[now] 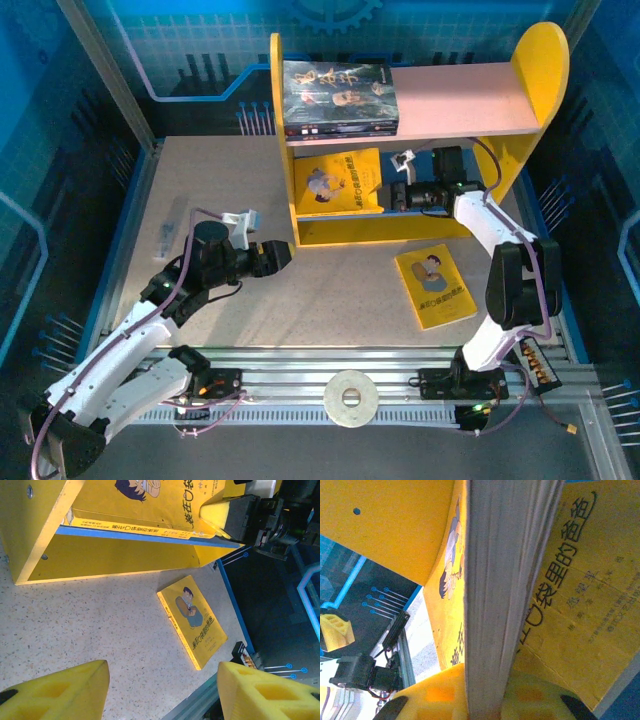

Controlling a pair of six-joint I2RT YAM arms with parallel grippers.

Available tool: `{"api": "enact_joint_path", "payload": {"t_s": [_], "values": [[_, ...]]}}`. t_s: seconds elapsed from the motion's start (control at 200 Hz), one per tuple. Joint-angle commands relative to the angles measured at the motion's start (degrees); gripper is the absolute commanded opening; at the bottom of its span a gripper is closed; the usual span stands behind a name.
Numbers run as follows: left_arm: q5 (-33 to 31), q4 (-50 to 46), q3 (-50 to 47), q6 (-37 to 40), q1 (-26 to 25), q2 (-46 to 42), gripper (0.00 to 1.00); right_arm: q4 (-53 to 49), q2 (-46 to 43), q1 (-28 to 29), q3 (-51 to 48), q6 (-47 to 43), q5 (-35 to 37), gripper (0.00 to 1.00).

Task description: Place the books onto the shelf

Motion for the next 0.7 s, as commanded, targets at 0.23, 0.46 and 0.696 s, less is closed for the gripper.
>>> {"api": "enact_joint_path", "payload": {"t_s": [0.23,0.46,0.696], "values": [[0.05,0.3,1.01,1.44,0.32,-0.54,0.6,-0.28,0.0,0.8,2.96,-1.12,0.19,0.35],[0.16,0.36,0.36,1.27,0.48,-1.03,0.6,-1.84,-0.01,0.79,3.62,-1.08,2.31,0.5],[-0.15,-0.27,-0.19,1.53,0.69,-2.41,0.61,-0.92,0.59,-0.14,4.1,1.43,2.83,0.44]]}}
